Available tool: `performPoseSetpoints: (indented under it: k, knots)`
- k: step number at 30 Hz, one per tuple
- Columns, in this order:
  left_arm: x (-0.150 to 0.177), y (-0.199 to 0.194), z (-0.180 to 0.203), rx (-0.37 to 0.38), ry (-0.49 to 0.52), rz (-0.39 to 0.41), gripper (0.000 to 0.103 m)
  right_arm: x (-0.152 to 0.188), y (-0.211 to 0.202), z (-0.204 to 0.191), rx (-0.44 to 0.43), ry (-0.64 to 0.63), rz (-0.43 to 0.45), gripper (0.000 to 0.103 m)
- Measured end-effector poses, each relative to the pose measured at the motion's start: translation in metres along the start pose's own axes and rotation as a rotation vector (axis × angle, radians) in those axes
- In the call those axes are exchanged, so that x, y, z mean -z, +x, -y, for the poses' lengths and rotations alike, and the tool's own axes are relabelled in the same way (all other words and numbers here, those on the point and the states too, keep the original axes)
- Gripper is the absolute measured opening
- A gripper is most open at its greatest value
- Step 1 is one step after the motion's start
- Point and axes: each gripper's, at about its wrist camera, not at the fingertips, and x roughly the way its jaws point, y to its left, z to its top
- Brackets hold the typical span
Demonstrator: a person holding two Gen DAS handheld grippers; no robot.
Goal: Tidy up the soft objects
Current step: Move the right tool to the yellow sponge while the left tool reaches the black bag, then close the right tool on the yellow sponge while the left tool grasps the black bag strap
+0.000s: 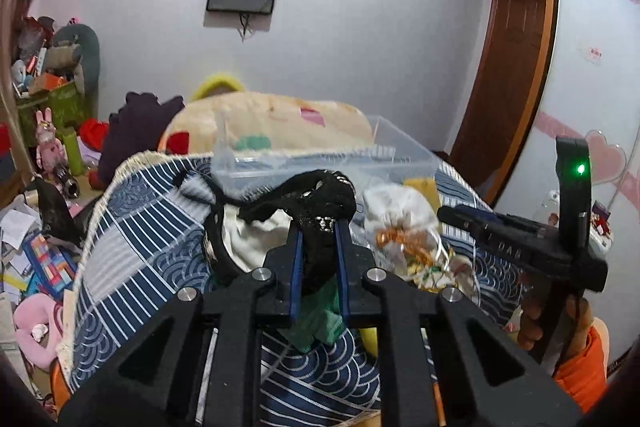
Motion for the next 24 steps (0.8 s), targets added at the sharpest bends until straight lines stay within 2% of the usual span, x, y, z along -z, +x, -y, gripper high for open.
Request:
performPoseSetpoints:
  k: [1,2,8,14,18,24]
  knots:
    - [-0.003,-0.003,-0.001,-0.003,-0.001,0.010,0.014,-0.001,0.000,-0.002,0.009,-0.008,0.002,0.038]
    - [-0.005,-0.005,-0.001,-0.004,0.000,0.018,0.014,-0.002,0.002,-0.003,0.013,-0.015,0.002,0.039]
    - [-0.020,-0.012,-0.008,-0.006,-0.007,0.058,0.013,-0.007,0.021,-0.005,0.021,-0.040,-0.049,0.040]
    - [-0.025,-0.006,-0.017,-0.015,-0.024,0.059,0.013,-0.007,0.036,-0.011,0.026,-0.071,-0.089,0.040]
    - [-0.024,-0.005,-0.020,-0.009,-0.049,0.052,0.013,-0.005,0.033,-0.011,0.038,-0.075,-0.078,0.034]
    - [-0.034,-0.011,-0.023,0.003,-0.050,0.077,0.013,-0.010,0.004,-0.007,0.046,-0.067,-0.015,0.033]
